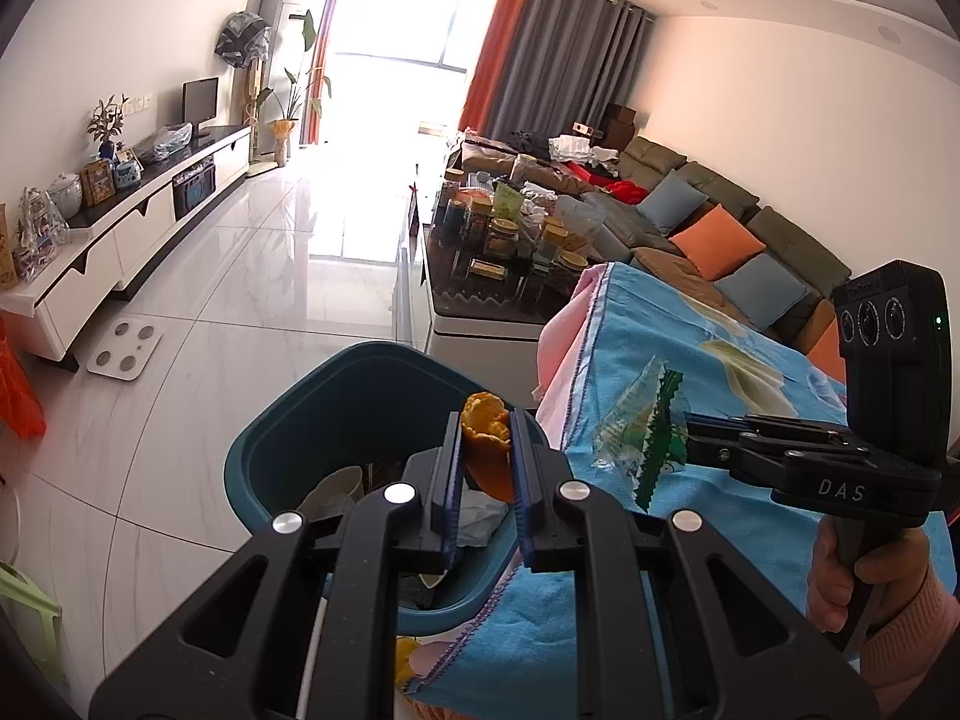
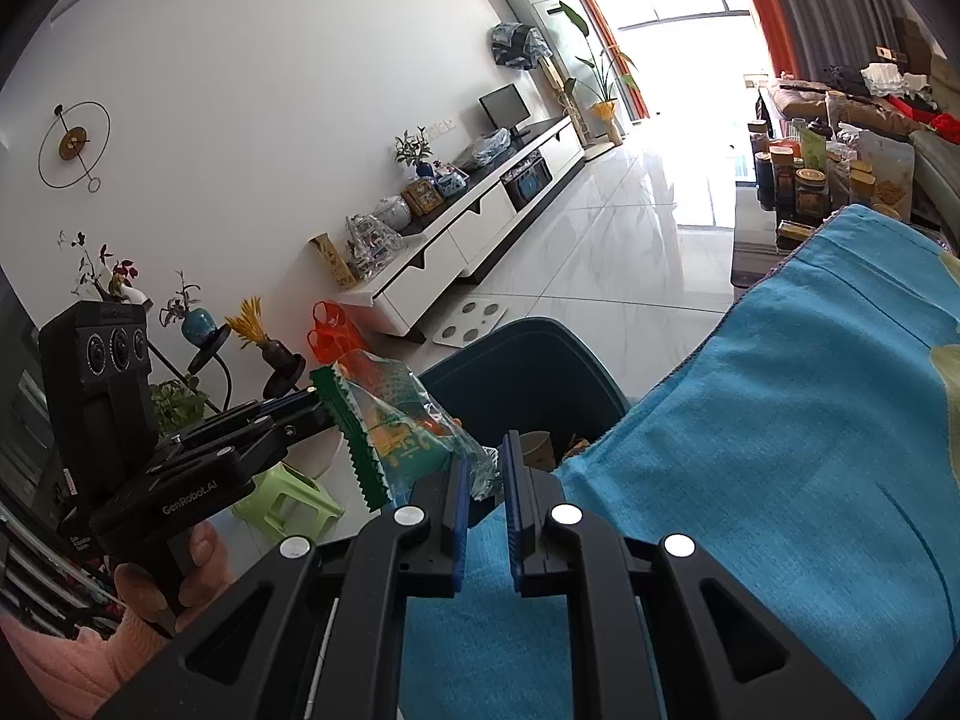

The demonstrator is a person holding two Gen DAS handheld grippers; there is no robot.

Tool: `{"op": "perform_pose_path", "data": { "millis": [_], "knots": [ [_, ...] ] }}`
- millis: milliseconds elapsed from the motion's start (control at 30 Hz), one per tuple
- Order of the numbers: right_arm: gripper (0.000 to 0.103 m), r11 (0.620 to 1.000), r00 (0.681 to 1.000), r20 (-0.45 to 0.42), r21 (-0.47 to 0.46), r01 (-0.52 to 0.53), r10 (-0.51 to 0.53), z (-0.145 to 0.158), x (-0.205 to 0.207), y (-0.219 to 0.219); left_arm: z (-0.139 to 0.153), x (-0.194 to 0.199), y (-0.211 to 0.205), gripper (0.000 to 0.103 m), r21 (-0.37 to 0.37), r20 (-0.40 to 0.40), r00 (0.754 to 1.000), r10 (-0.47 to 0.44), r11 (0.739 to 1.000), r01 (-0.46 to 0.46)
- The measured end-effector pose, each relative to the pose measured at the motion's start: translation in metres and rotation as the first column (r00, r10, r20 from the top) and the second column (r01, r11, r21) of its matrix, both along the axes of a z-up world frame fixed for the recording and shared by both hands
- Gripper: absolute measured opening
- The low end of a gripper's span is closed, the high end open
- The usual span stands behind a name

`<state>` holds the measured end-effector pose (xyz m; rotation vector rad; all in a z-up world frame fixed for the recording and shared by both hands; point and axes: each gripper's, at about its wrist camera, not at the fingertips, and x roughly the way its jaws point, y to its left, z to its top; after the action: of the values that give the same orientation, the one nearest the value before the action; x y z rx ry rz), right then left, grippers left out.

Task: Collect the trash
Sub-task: 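Lower the peel into the bin with the left gripper while the right holds the wrapper above it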

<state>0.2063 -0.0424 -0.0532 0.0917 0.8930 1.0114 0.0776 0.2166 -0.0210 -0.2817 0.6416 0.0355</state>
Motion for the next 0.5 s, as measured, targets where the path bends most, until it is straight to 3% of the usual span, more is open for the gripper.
{"op": "perform_pose_path", "data": {
  "millis": [500],
  "knots": [
    [0.01, 0.999, 1.0, 0.001, -0.033, -0.009, 0.009, -0.003, 0.002, 0.02, -0.011, 0.008, 0.005, 0.015, -0.007, -0.017, 1.0, 0.016, 1.0, -0.017]
  ]
}}
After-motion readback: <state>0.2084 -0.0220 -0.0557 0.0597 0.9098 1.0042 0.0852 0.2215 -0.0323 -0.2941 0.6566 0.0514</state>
